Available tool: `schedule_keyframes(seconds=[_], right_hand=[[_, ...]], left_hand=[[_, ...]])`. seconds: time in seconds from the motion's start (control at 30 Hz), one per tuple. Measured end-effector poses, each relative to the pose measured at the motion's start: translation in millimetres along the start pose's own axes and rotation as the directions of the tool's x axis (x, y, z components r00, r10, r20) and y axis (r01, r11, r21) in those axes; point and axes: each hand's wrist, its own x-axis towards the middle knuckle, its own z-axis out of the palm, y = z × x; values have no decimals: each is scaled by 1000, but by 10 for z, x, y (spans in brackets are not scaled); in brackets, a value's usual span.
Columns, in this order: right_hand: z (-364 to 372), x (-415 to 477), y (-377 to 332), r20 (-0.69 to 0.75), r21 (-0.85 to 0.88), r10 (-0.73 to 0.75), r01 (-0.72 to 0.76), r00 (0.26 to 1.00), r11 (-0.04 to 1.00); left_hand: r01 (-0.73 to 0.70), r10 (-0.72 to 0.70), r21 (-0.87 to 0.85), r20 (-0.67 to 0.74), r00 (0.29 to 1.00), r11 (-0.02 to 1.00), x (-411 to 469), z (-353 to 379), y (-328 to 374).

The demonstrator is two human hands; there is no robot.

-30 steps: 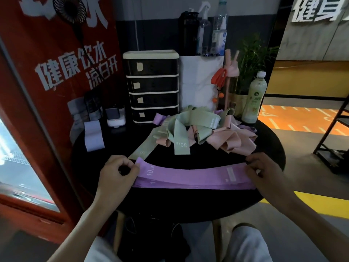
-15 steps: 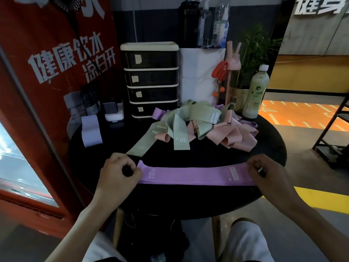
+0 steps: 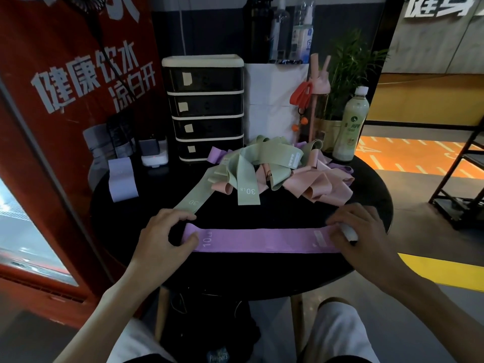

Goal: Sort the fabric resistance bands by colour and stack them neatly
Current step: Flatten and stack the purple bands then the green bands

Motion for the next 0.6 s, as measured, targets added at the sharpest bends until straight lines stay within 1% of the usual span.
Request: schedule_keyframes(seconds=[0.07, 0.2, 0.33, 0.43, 0.5, 0.6], right_hand=[[12, -2, -34, 51, -28, -50, 52, 997, 998], [43, -5, -42, 140, -86, -58, 70, 988, 994], [45, -3, -31, 159, -79, -38, 51, 987, 996], [25, 19, -48, 173, -87, -48, 64, 984, 994], [9, 41, -79, 192, -93, -56, 75, 980, 993], [17, 111, -111, 185, -103, -77, 98, 980, 990]], left_hand=[[-23, 21, 36, 42, 999, 999, 7, -5, -35], [-24, 12, 130, 97, 995, 991, 27, 8, -64], [-36, 22, 152, 94, 995, 988, 29, 14, -64], [-50, 33, 167, 102, 994, 985, 33, 20, -71], [-52, 38, 136, 102, 994, 989, 60, 27, -106], [-7, 8, -33, 16, 1000, 999, 215, 0, -133]])
